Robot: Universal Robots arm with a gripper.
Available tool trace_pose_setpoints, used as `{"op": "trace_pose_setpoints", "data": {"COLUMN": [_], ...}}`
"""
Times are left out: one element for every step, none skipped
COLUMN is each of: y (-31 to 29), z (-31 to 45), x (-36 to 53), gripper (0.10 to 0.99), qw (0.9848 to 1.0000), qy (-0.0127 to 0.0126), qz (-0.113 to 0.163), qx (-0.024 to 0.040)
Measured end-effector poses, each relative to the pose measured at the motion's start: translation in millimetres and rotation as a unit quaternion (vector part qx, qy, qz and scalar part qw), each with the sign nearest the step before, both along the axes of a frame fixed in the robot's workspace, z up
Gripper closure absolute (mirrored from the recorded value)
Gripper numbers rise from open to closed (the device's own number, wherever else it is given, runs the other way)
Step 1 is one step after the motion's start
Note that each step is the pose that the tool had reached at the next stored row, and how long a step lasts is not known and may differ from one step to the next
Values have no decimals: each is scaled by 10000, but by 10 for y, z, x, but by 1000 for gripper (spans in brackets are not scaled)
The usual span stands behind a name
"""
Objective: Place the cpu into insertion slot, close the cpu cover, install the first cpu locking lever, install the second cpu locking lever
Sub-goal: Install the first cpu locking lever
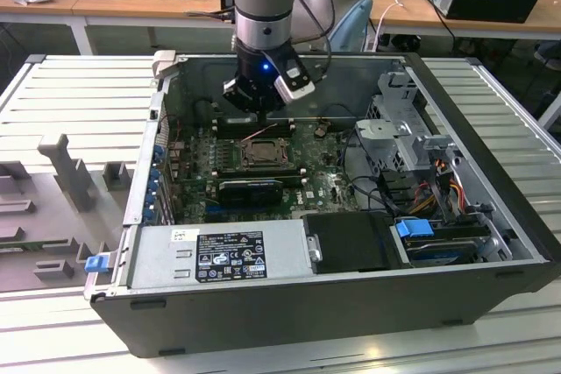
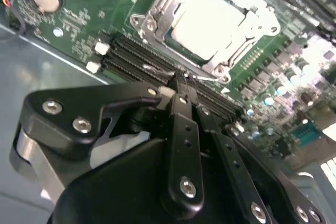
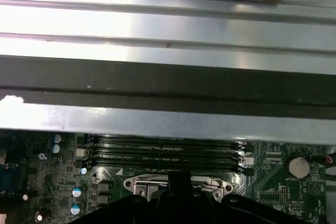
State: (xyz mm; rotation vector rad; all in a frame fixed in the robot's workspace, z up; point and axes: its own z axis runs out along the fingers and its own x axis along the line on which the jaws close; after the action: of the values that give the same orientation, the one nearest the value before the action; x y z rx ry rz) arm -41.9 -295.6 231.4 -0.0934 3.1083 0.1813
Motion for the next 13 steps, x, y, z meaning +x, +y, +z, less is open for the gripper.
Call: {"op": "trace_pose_setpoints", "data": {"y": [0, 2, 9, 19, 25, 32, 37, 42, 47, 53, 58, 60, 62], "z": [-10, -21, -26, -35, -39, -42, -46, -53, -59, -68, -82, -89, -96], "x": [0, 1, 5, 18, 31, 42, 53, 65, 74, 86, 104, 113, 119], "gripper": [980, 980, 980, 980, 980, 980, 980, 980, 980, 980, 980, 980, 980], "qw": [10000, 9999, 9999, 9999, 9999, 9999, 9999, 9999, 9999, 9999, 9999, 9999, 9999], "qy": [1, 0, 1, 1, 1, 1, 1, 0, 0, 0, 1, 0, 1], "qz": [74, 130, 143, 145, 145, 144, 144, 144, 144, 144, 144, 144, 144], "qx": [0, 0, -1, 0, 0, 0, 0, 0, 1, 1, 0, 0, 0]}}
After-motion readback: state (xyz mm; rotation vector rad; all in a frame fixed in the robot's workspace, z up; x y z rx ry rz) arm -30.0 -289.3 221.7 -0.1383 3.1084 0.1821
